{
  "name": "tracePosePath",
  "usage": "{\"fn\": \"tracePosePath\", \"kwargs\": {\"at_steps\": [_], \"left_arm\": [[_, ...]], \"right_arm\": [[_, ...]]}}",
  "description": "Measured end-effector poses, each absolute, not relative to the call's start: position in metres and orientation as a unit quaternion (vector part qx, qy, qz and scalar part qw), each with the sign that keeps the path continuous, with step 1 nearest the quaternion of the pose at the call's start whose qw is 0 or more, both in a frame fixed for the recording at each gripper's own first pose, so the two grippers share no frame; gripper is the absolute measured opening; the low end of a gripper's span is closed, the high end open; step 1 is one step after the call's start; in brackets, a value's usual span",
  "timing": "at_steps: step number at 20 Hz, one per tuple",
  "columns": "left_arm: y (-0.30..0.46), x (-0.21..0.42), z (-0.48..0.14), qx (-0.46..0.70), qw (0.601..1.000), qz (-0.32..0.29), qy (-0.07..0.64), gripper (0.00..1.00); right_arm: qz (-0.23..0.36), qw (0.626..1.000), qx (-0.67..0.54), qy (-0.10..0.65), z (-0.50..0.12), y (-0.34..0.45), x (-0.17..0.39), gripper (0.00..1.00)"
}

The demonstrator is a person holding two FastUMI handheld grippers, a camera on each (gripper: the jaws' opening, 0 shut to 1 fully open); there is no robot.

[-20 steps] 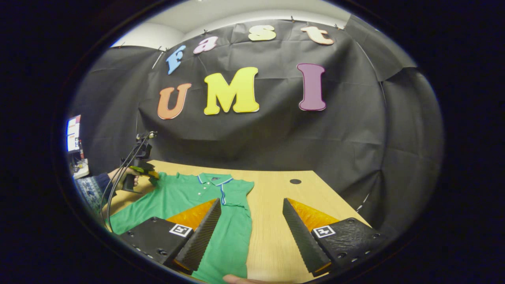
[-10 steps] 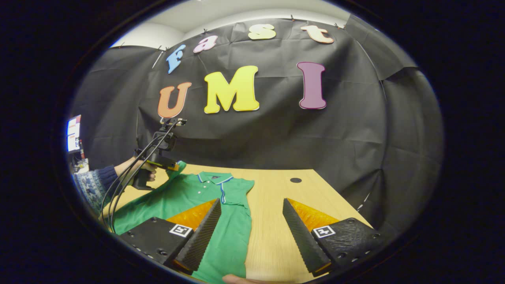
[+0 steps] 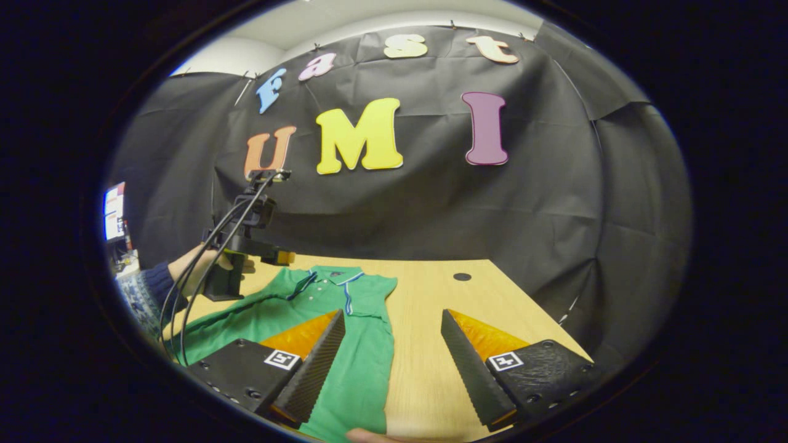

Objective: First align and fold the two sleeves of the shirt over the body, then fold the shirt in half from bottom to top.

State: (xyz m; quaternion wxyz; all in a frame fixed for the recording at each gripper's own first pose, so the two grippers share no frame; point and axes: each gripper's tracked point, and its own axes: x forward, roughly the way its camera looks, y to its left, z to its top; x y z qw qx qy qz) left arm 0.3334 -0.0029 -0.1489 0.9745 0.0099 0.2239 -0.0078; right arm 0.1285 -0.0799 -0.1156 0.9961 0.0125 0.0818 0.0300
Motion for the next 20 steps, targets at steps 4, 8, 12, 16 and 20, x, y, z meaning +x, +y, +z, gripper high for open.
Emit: {"fn": "tracePosePath", "kwargs": {"at_steps": [4, 8, 12, 16, 20], "left_arm": [[0.013, 0.307, -0.124, -0.011, 0.979, -0.002, 0.203, 1.0], [0.034, 0.265, -0.102, -0.009, 0.985, 0.007, 0.174, 1.0], [0.052, 0.21, -0.077, -0.002, 0.992, 0.022, 0.125, 1.0], [0.054, 0.144, -0.067, -0.002, 0.995, 0.02, 0.098, 1.0], [0.062, 0.084, -0.066, 0.024, 0.996, 0.035, 0.074, 1.0]], "right_arm": [[0.037, 0.996, 0.007, 0.075, -0.11, -0.068, 0.122, 0.96], [0.046, 0.997, -0.007, 0.067, -0.107, -0.052, 0.11, 0.96], [0.046, 0.998, -0.007, 0.042, -0.089, -0.041, 0.096, 0.95], [0.05, 0.998, 0.001, 0.04, -0.085, -0.033, 0.078, 0.95], [0.055, 0.998, -0.008, 0.04, -0.088, -0.025, 0.053, 0.95]]}}
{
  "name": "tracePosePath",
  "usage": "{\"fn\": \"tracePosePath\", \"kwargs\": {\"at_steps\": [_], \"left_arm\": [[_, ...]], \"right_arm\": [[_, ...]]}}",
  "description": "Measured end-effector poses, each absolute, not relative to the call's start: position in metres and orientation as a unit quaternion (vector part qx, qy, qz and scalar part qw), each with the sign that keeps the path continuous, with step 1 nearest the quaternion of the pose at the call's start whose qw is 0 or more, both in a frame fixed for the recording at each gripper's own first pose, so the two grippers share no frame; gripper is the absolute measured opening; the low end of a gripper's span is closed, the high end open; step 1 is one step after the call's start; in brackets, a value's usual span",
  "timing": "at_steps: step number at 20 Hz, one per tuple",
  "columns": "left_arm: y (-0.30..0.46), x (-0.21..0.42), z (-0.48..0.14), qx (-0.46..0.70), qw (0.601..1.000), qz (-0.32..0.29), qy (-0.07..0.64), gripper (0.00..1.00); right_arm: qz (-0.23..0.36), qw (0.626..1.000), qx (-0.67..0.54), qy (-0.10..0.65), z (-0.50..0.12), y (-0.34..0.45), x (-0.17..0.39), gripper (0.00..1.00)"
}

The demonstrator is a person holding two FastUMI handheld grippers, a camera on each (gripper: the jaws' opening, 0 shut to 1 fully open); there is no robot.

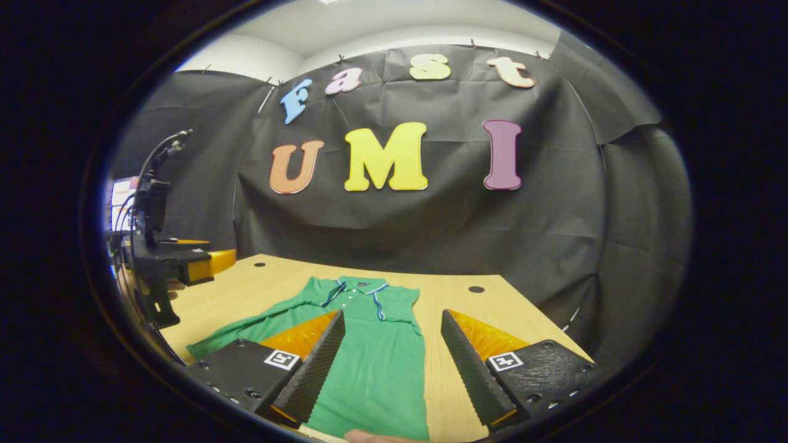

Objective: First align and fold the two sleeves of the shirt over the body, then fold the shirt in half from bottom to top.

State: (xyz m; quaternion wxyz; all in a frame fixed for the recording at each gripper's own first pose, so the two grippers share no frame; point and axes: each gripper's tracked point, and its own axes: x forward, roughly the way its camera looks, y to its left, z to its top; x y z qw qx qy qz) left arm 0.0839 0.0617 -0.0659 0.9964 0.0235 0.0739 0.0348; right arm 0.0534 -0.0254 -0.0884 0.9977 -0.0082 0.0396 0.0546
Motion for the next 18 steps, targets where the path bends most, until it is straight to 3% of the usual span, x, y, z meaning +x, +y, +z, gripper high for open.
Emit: {"fn": "tracePosePath", "kwargs": {"at_steps": [7, 18], "left_arm": [[0.068, 0.016, -0.092, 0.007, 0.996, 0.034, 0.082, 1.0], [0.066, -0.011, -0.189, 0.034, 0.988, 0.017, 0.149, 1.0]], "right_arm": [[0.049, 0.996, -0.044, 0.06, -0.121, -0.031, 0.012, 0.95], [0.024, 0.986, -0.044, 0.156, -0.221, -0.049, 0.002, 0.96]]}}
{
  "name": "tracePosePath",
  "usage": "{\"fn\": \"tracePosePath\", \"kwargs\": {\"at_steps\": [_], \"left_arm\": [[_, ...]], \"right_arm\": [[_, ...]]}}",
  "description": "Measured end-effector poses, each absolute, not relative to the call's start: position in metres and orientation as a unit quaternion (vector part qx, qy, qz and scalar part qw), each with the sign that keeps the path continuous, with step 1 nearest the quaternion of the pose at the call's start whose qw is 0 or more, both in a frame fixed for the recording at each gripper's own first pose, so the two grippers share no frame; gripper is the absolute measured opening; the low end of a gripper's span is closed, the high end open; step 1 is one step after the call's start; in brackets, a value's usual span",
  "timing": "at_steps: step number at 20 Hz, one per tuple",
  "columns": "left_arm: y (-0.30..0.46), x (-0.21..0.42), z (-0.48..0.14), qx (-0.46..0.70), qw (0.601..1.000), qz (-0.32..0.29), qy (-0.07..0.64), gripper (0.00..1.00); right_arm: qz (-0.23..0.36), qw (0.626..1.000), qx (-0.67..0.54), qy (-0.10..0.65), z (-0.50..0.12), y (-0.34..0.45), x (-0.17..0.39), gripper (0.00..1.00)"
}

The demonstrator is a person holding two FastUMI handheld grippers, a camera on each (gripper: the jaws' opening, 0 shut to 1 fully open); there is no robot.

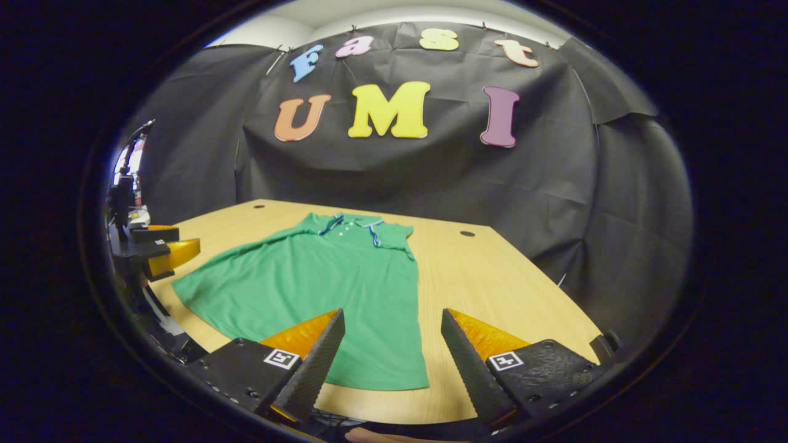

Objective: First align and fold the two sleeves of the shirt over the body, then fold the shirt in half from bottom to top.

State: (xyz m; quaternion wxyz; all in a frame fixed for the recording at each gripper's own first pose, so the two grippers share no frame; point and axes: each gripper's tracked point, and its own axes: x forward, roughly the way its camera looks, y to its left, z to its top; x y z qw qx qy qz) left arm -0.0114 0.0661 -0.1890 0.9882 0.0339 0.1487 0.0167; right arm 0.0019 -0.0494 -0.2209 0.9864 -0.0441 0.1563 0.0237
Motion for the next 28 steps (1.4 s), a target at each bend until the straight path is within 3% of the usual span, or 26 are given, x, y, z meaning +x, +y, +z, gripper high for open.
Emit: {"fn": "tracePosePath", "kwargs": {"at_steps": [9, 18, 20, 21, 22, 23, 24, 25, 27, 28], "left_arm": [[0.076, -0.019, -0.246, -0.004, 0.975, 0.019, 0.22, 1.0], [0.073, -0.018, -0.246, -0.009, 0.973, 0.023, 0.231, 1.0], [0.064, -0.015, -0.247, -0.014, 0.97, 0.02, 0.243, 1.0], [0.061, -0.014, -0.245, -0.013, 0.969, 0.018, 0.245, 0.94], [0.059, -0.011, -0.246, -0.013, 0.969, 0.015, 0.246, 0.8], [0.056, -0.01, -0.246, -0.011, 0.969, 0.01, 0.246, 0.73], [0.054, -0.009, -0.246, -0.009, 0.969, 0.005, 0.248, 0.61], [0.052, -0.009, -0.245, -0.007, 0.968, 0.0, 0.251, 0.55], [0.05, -0.006, -0.246, -0.004, 0.967, -0.004, 0.256, 0.38], [0.05, -0.004, -0.245, -0.005, 0.967, -0.002, 0.256, 0.22]], "right_arm": [[0.013, 0.98, -0.003, 0.197, -0.257, -0.058, 0.008, 0.95], [0.026, 0.977, 0.005, 0.214, -0.269, -0.047, 0.009, 0.94], [0.028, 0.973, 0.022, 0.227, -0.27, -0.042, 0.009, 0.74], [0.033, 0.973, 0.02, 0.228, -0.271, -0.04, 0.012, 0.64], [0.035, 0.972, 0.021, 0.232, -0.272, -0.037, 0.012, 0.6], [0.038, 0.973, 0.023, 0.227, -0.268, -0.035, 0.014, 0.41], [0.041, 0.971, 0.025, 0.236, -0.271, -0.032, 0.016, 0.36], [0.044, 0.97, 0.028, 0.236, -0.27, -0.029, 0.021, 0.15], [0.047, 0.967, 0.024, 0.247, -0.27, -0.027, 0.025, 0.03], [0.051, 0.967, 0.018, 0.249, -0.268, -0.027, 0.026, 0.03]]}}
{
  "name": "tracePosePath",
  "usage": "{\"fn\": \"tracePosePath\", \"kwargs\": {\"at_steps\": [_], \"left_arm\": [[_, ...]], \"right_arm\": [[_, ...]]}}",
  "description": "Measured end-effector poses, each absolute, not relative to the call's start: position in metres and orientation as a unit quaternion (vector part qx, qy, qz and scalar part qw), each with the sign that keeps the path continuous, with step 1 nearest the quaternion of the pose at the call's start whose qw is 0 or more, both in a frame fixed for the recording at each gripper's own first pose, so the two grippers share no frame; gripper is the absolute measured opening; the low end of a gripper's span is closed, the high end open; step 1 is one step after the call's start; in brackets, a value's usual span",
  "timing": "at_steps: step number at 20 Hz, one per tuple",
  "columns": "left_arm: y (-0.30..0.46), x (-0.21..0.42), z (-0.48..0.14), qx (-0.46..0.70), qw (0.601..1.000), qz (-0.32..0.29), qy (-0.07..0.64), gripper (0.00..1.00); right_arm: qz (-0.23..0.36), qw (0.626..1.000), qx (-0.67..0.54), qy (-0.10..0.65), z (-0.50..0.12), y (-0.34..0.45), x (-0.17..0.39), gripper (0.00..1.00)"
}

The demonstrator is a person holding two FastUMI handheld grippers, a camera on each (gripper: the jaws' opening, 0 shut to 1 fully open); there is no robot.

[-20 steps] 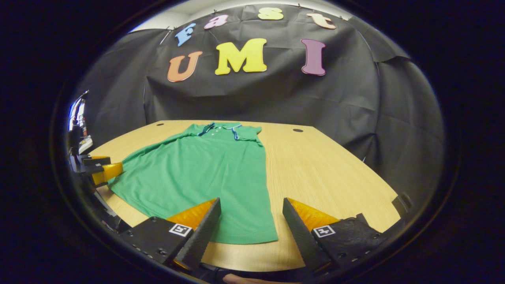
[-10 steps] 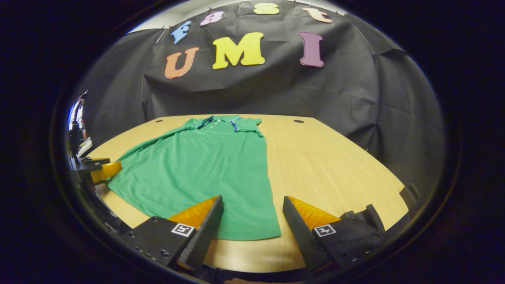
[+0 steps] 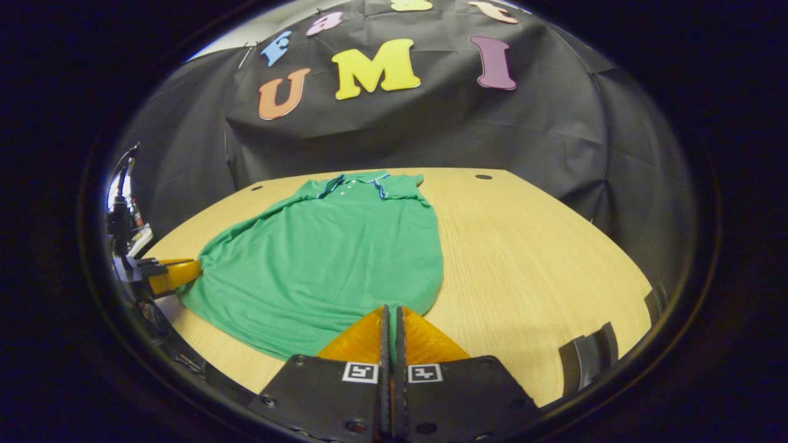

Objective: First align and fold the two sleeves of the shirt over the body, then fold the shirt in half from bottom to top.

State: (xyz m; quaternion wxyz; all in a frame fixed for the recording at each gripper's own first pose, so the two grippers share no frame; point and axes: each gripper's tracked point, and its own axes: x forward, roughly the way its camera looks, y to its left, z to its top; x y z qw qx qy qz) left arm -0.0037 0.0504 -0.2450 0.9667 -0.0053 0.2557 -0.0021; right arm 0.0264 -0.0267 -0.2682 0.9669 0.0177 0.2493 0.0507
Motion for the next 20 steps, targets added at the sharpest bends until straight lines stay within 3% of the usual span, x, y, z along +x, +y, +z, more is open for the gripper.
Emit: {"fn": "tracePosePath", "kwargs": {"at_steps": [2, 4, 14, 20], "left_arm": [[0.049, -0.001, -0.244, -0.022, 0.966, -0.002, 0.259, 0.1], [0.044, 0.001, -0.239, -0.043, 0.965, -0.011, 0.257, 0.07], [0.051, 0.0, -0.193, -0.038, 0.971, -0.02, 0.234, 0.06], [0.062, 0.03, -0.154, -0.038, 0.977, -0.009, 0.211, 0.06]], "right_arm": [[0.058, 0.965, 0.019, 0.256, -0.266, -0.026, 0.027, 0.01], [0.061, 0.964, 0.025, 0.256, -0.263, -0.027, 0.025, 0.0], [0.087, 0.972, 0.026, 0.217, -0.213, -0.023, 0.027, 0.0], [0.121, 0.975, 0.049, 0.182, -0.165, -0.017, 0.069, 0.0]]}}
